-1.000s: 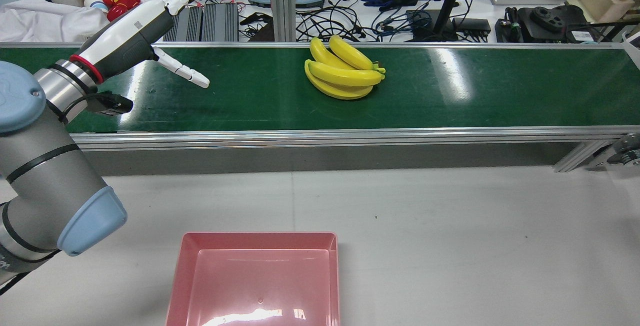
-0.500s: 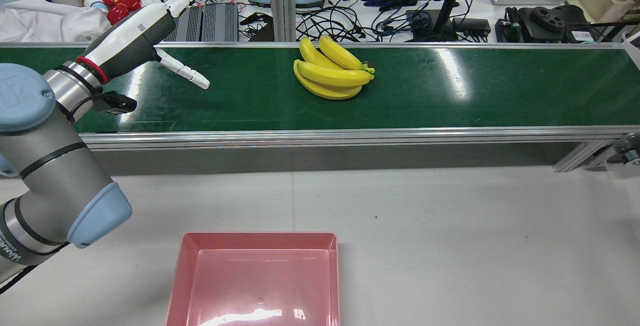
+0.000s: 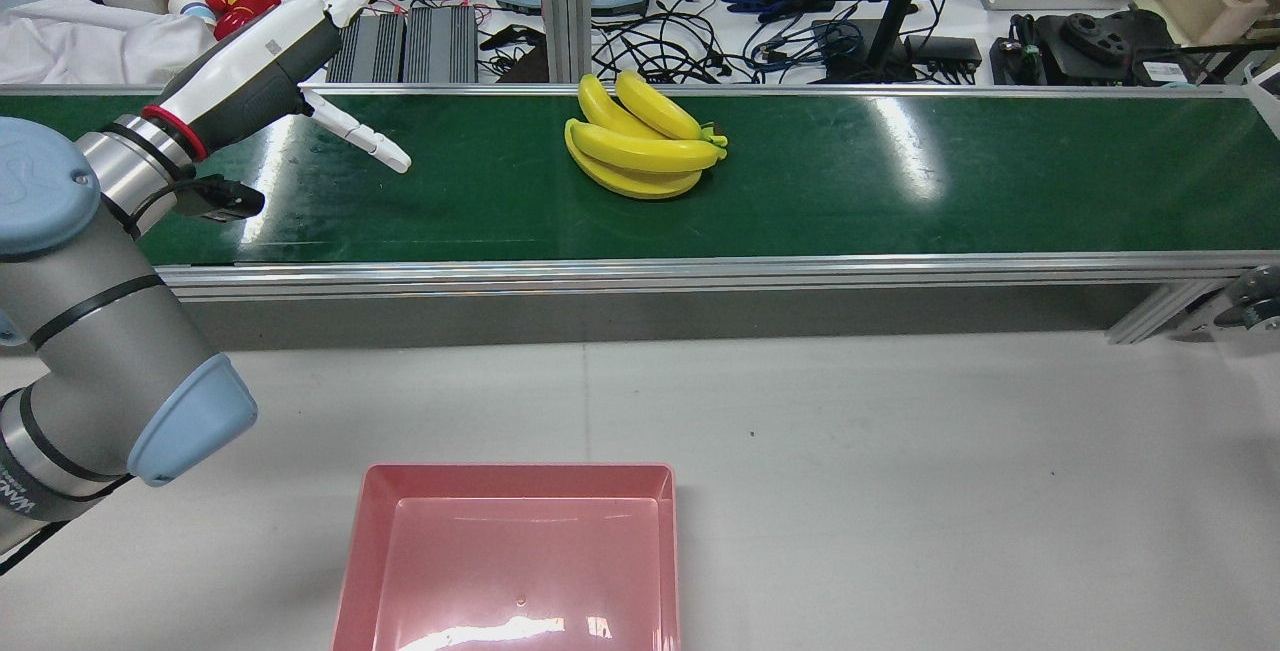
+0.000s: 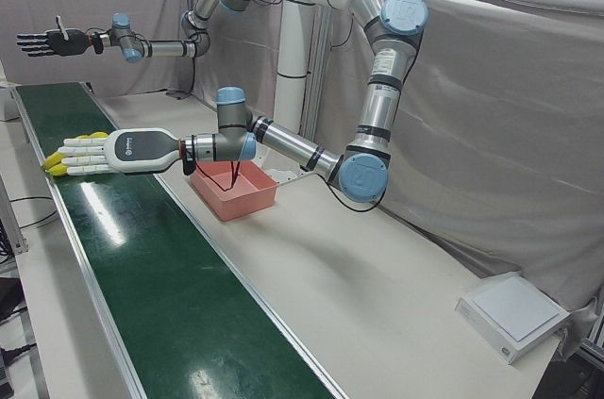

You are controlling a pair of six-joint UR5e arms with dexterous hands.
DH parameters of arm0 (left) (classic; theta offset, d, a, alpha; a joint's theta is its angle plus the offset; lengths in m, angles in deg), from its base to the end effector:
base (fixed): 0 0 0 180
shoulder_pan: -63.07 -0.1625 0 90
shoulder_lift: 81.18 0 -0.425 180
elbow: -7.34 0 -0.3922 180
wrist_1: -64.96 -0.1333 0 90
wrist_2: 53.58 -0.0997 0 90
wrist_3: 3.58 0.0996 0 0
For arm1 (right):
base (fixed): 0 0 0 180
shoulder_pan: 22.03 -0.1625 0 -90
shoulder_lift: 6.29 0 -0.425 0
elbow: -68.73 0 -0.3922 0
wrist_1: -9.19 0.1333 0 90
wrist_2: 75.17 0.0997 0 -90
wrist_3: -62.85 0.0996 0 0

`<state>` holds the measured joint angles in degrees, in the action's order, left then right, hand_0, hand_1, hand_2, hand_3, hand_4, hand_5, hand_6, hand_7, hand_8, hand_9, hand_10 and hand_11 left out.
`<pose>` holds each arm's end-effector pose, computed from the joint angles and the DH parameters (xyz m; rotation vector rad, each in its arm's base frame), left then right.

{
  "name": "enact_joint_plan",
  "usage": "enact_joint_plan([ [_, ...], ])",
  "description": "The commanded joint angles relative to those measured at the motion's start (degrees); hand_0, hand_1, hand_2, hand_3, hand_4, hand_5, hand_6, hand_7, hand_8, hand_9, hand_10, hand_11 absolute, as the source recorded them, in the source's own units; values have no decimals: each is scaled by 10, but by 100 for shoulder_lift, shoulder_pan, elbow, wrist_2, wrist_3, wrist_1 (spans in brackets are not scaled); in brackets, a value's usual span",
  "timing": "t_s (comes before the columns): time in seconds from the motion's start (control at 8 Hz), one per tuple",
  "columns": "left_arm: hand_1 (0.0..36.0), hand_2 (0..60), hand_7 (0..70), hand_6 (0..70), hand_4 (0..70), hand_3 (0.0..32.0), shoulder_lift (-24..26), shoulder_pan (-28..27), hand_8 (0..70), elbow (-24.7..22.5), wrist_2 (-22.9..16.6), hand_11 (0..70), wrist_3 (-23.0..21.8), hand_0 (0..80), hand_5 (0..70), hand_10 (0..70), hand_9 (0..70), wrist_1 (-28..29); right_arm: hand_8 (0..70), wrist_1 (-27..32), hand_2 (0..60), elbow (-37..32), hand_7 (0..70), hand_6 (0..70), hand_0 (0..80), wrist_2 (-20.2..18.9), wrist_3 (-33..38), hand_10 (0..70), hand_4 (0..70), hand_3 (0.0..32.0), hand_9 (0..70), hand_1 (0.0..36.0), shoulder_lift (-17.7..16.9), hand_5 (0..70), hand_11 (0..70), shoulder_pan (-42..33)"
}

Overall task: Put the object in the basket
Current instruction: 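Move the left hand over the belt toward the approaching bananas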

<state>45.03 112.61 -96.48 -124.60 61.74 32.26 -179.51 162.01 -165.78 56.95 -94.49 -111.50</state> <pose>0.2780 -0.5812 0.2720 0.6784 1.9223 -1.1676 0.1276 -0.4983 0.6584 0.0861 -2.0895 2.2236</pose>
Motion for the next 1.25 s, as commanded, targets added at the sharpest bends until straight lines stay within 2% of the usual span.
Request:
enact_joint_plan([
  [0.0,203,0,0,0,21,10,43,30,14,-15,-9,28,-10,553,0,2,39,-79,0,0,0,-3,0,0,0,0,2,0,0,0,0,0,5,0,0,0],
  [0.5,216,11,0,0,25,10,52,21,16,-23,-17,24,8,564,0,0,42,-176,0,0,0,6,0,0,0,0,2,0,0,0,0,0,-4,0,0,0],
  [0.62,227,40,0,0,35,0,52,13,16,-15,-9,21,51,573,0,0,42,-184,0,0,0,6,0,0,0,0,2,0,0,0,0,0,5,0,0,0],
  [0.88,247,91,0,0,28,0,261,4,21,-23,-9,18,604,579,0,0,47,-324,0,0,0,6,0,0,0,0,2,0,0,0,0,0,-3,0,0,0],
  [1.12,248,109,1,0,27,0,430,-58,22,-24,-17,21,790,575,0,0,49,-404,0,0,0,6,0,0,0,0,2,0,0,0,0,0,5,0,0,0],
])
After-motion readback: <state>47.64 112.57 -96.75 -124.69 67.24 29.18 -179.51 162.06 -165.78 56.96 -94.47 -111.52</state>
